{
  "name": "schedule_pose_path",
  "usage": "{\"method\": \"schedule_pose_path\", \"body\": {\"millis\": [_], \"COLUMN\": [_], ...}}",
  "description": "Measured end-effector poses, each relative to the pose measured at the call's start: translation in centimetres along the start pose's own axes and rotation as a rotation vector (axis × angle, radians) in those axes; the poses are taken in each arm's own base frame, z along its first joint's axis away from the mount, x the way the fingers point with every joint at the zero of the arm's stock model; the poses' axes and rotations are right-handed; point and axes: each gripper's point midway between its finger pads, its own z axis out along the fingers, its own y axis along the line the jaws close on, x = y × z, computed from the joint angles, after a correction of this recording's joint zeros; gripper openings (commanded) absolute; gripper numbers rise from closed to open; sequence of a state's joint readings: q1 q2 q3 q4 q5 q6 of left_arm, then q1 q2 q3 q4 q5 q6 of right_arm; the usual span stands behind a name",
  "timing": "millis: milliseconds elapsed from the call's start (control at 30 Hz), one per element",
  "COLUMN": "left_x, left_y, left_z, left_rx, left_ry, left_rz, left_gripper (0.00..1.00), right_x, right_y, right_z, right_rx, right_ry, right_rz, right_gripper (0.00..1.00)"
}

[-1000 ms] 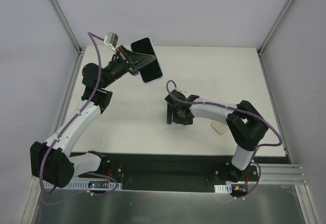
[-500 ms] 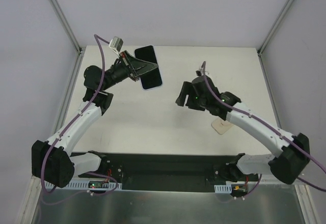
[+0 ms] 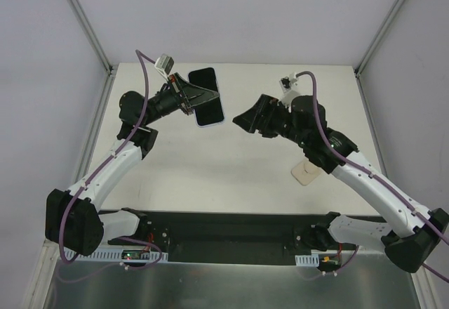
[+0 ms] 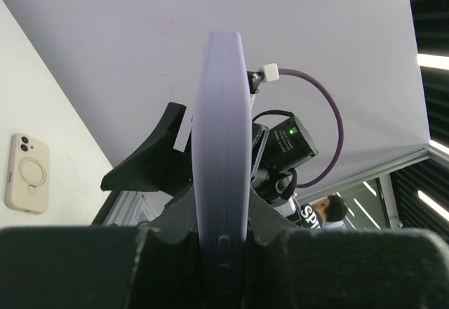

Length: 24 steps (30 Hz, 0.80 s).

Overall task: Take the phone out of the phone case
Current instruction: Remove the phone case from the phone.

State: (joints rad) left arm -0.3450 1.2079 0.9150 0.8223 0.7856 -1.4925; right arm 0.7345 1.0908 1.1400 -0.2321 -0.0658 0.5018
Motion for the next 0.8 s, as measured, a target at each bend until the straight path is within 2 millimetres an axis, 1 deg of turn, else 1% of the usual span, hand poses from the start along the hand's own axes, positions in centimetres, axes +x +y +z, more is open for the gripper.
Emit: {"method": "schedule_pose_path", "body": {"millis": [100,200,433,533,800], "left_x": [0.1,0.2,0.4,0.4,0.4], "left_y": [0.1,0.2,0.3,0.4,0.4], "left_z": [0.0,-0.1,-0.2,-0.2,-0.1], "left_rx": [0.000,-0.002,-0.003,-0.004,-0.004], "left_ry": [0.002,0.007,0.018,0.018,0.018], "left_rz": [-0.004,-0.009,-0.011,-0.012,-0.012], "left_gripper": [0.00,0.00,0.00,0.00,0.00], "right_x": [0.6,0.6,-0.2,-0.1,0.5], "right_y": [1.0,2.1,4.2,4.6,4.9], "right_z": [0.6,0.7,-0.7,-0.8,-0.8], "right_rx": [-0.055,-0.109,-0.199,-0.217,-0.234], "right_ry": [0.037,0.048,0.022,0.026,0.054], "right_rz": [0.013,0.016,0.002,-0.004,-0.008], "right_gripper": [0.77,0.77,0.78,0.78,0.78]}}
